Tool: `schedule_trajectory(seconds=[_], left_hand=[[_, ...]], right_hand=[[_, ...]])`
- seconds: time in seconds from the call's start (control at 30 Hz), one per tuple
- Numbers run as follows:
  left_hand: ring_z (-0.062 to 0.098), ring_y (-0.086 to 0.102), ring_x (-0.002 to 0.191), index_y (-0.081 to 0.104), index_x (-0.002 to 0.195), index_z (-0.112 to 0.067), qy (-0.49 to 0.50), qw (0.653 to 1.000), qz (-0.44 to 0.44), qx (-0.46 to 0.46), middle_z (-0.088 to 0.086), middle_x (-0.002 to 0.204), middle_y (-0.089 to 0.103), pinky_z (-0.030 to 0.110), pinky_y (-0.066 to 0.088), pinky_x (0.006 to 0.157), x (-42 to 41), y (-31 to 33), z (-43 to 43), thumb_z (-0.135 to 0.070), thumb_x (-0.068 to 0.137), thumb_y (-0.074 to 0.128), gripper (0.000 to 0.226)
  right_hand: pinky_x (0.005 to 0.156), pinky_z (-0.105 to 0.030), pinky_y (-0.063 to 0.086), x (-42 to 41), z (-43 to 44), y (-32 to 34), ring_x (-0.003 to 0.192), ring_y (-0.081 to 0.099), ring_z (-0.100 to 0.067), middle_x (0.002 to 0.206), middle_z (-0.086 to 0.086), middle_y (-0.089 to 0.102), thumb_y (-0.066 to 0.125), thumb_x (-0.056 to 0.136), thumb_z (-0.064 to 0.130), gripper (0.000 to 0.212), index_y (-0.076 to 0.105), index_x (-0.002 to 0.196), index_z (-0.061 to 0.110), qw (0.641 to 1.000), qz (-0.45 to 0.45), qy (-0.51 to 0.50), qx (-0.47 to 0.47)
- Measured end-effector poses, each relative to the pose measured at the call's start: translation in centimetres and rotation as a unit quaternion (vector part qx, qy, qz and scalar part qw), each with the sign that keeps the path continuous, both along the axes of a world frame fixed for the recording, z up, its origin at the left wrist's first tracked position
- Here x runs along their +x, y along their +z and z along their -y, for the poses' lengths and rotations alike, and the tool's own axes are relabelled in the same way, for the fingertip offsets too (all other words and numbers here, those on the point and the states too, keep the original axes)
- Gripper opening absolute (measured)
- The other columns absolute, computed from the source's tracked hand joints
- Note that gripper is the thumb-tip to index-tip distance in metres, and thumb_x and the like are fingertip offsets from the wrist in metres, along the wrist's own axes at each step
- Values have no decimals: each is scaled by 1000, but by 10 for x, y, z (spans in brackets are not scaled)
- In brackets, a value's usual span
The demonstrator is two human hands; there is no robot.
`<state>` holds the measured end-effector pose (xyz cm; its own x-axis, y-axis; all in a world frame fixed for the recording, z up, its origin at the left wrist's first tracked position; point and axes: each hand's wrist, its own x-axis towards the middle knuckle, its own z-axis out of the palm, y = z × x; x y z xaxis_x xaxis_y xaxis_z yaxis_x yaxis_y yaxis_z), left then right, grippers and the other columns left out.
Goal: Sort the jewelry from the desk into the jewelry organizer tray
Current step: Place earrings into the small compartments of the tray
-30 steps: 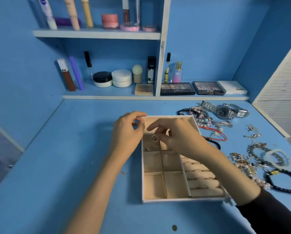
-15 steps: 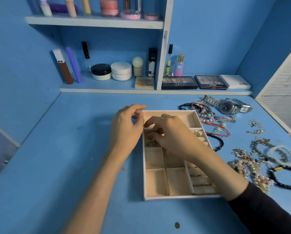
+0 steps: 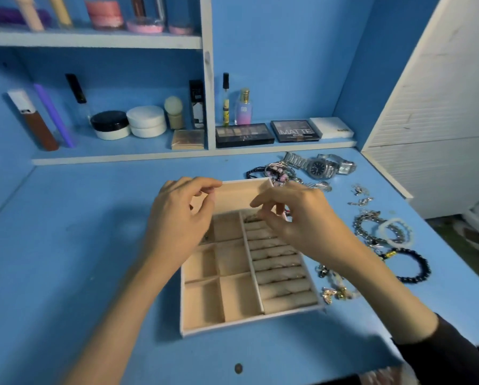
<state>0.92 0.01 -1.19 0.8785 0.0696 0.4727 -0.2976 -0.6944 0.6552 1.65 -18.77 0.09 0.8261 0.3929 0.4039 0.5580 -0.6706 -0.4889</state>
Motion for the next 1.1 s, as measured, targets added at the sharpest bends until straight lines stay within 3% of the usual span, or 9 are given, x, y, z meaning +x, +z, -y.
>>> schedule_trajectory(seconds=[0.07, 0.23, 0.4, 0.5, 0.67, 1.0, 1.1], left_hand=[[12, 52, 87, 69, 96, -24, -35, 999, -10, 31, -11, 85, 62, 26, 41, 77, -2, 8, 16, -12, 85, 60, 19], [6, 44, 88, 68, 97, -29, -124, 989, -45, 73, -24, 83, 53, 19, 33, 76, -1, 16, 64, -21, 85, 60, 17], [6, 42, 96, 66, 103, -28, -209, 965, -93, 126, -18, 95, 57, 16, 29, 80, 4, 11, 106, -23, 88, 58, 18], [6, 42, 97, 66, 104, -27, -250, 946, -115, 173, -13, 102, 63, 24, 36, 91, 7, 7, 125, -22, 89, 58, 18], [13, 44, 105, 65, 106, -24, -253, 925, -129, 253, -6, 104, 63, 33, 42, 91, 14, 0, 141, -25, 88, 59, 18], [9, 36, 90, 65, 110, -28, -272, 912, -128, 279, -10, 81, 53, 32, 42, 80, 22, -3, 150, -33, 85, 63, 25], [12, 43, 95, 66, 108, -26, -273, 912, -125, 278, -6, 83, 57, 34, 44, 80, 23, -3, 151, -29, 88, 60, 21]], right_hand=[[65, -4, 36, -1, 23, 4, 66, 50, 1, 68, 23, 53, 67, 81, 10, 15, 72, 92, 18, 999, -24, -34, 0], [56, -5, 36, -2, 80, 3, 59, 52, 7, 74, 5, 67, 64, 84, 14, 11, 72, 90, 19, 990, -70, -115, 30], [55, -7, 36, -9, 114, -5, 53, 51, 6, 73, -2, 67, 64, 83, 11, 12, 72, 86, 20, 981, -93, -161, 47], [56, -7, 37, -14, 123, -10, 54, 51, 6, 74, -3, 68, 64, 83, 10, 13, 72, 87, 20, 980, -102, -162, 46], [58, -6, 36, -17, 130, -16, 55, 52, 7, 75, -1, 69, 64, 84, 11, 13, 72, 86, 21, 979, -99, -170, 56], [57, -8, 38, -17, 136, -18, 56, 51, 5, 77, -1, 70, 62, 85, 12, 13, 72, 88, 20, 976, -111, -172, 74], [58, -9, 37, -15, 136, -19, 59, 52, 3, 80, -1, 70, 61, 85, 13, 14, 71, 88, 22, 978, -112, -165, 64]])
